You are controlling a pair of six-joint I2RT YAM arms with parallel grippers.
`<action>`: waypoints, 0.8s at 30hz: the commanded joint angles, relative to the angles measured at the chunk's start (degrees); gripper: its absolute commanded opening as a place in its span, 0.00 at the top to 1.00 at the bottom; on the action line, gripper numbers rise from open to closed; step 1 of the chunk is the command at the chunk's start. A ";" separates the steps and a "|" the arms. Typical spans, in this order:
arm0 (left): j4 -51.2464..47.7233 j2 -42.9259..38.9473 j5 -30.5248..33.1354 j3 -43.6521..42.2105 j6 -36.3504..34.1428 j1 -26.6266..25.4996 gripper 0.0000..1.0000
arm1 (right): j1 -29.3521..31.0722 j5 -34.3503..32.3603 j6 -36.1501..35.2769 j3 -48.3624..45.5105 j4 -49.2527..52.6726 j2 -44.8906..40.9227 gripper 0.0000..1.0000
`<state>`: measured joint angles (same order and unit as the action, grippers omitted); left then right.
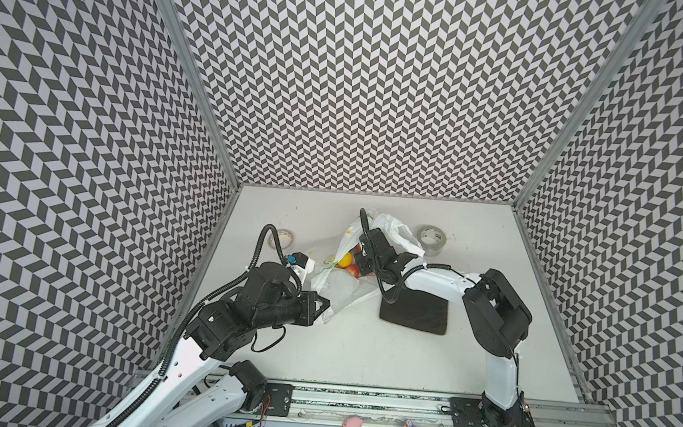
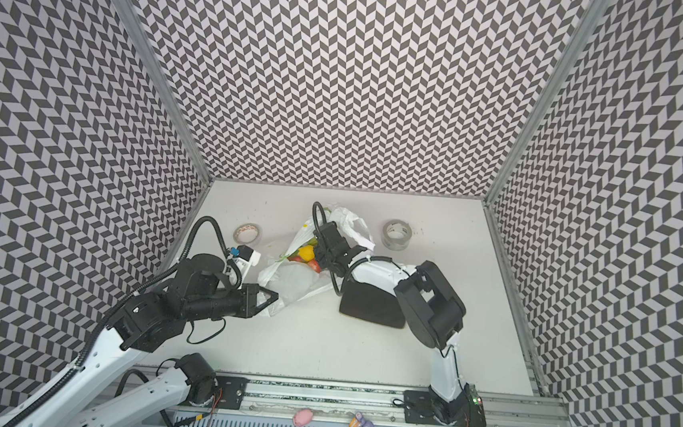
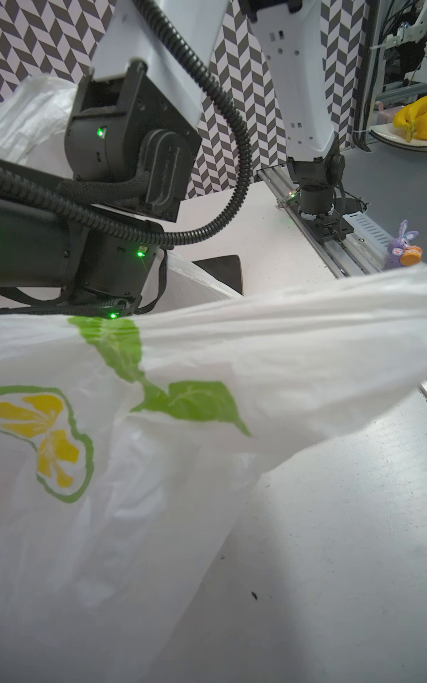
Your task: Take the fake fruits out of the plastic bag
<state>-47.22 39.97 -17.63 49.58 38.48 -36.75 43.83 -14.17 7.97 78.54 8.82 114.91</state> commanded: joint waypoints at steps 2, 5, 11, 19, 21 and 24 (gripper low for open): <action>0.49 0.40 -2.45 -1.04 -0.16 -0.25 1.00 | -1.86 0.18 7.84 1.40 2.04 2.92 0.45; 2.05 1.70 -2.55 -1.06 -0.84 -0.31 1.00 | -2.69 0.65 9.49 1.61 2.98 4.01 0.42; 4.29 3.32 -3.13 -2.18 -2.21 -0.34 1.00 | -3.57 1.09 9.67 2.63 5.13 6.50 0.28; 3.07 2.17 -2.77 -3.53 -2.09 -0.34 1.00 | -3.93 1.15 7.87 4.12 1.68 8.75 0.26; 2.54 1.73 -2.75 -3.35 -2.09 -0.34 1.00 | -3.93 1.30 7.33 6.01 2.02 10.30 0.31; 2.79 0.98 -3.01 -3.56 -2.01 -0.34 1.00 | -3.93 1.25 7.39 6.72 2.15 11.77 0.42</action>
<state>-43.55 42.46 -19.40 46.35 37.04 -36.75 40.66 -12.97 14.79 84.42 11.18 124.25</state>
